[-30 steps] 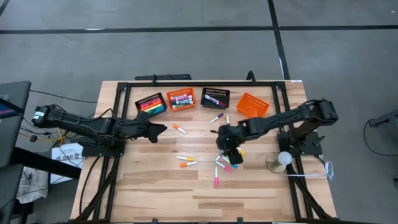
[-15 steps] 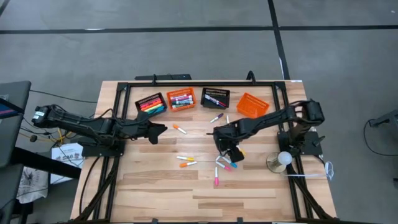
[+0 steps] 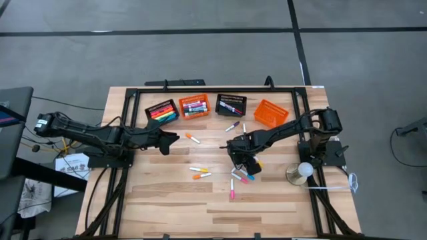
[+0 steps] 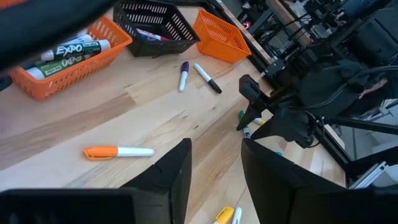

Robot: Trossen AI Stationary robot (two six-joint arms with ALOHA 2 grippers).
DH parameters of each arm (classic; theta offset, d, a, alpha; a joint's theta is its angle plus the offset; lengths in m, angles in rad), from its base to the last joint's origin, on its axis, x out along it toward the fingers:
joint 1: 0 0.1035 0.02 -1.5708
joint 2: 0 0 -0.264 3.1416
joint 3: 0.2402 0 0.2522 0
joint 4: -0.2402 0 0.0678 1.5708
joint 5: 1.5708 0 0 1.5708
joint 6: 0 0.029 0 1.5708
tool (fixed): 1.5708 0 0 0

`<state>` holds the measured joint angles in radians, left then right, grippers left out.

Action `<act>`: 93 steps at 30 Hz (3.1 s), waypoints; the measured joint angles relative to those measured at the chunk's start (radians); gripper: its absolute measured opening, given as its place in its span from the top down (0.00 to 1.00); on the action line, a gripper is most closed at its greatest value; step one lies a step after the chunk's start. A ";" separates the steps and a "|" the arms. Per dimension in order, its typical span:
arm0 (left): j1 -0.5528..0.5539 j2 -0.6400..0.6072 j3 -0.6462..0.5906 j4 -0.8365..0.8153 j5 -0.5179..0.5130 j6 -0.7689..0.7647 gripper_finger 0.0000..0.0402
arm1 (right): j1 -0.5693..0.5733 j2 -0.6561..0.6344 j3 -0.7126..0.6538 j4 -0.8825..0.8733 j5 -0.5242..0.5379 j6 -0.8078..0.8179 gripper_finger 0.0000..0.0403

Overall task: Pick & Place Markers
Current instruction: Put the green small marker pen into the right black bin

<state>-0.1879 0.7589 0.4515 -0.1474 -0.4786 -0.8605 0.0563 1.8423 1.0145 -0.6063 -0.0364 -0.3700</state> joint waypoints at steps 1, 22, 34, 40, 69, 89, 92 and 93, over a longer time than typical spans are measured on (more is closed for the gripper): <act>0.000 0.000 0.000 0.000 -0.001 0.003 0.66 | 0.000 0.000 0.000 0.001 0.001 0.003 0.62; 0.000 0.000 0.000 0.014 -0.015 0.018 0.66 | -0.034 -0.002 -0.004 0.020 0.005 0.120 0.92; 0.000 0.000 0.000 0.026 -0.014 0.018 0.66 | -0.039 -0.002 -0.005 0.019 0.006 0.158 0.91; -0.001 0.000 0.000 0.033 -0.014 0.018 0.66 | -0.039 -0.002 -0.005 0.020 0.000 0.161 0.93; -0.001 0.000 0.001 0.044 -0.014 0.040 0.66 | -0.160 0.006 0.073 0.041 -0.224 0.232 0.92; 0.000 0.000 0.001 0.044 -0.014 0.127 0.66 | -0.374 0.003 0.075 0.173 -1.223 0.459 0.91; 0.000 0.000 0.001 0.044 -0.014 0.127 0.66 | -0.400 0.003 0.075 0.243 -1.345 0.552 0.91; 0.000 0.000 0.001 0.044 -0.014 0.127 0.66 | -0.405 0.003 0.075 0.271 -1.373 0.579 0.91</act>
<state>-0.1879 0.7593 0.4522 -0.1036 -0.4930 -0.7334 -0.3492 1.8449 1.0893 -0.3352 -1.4095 0.2090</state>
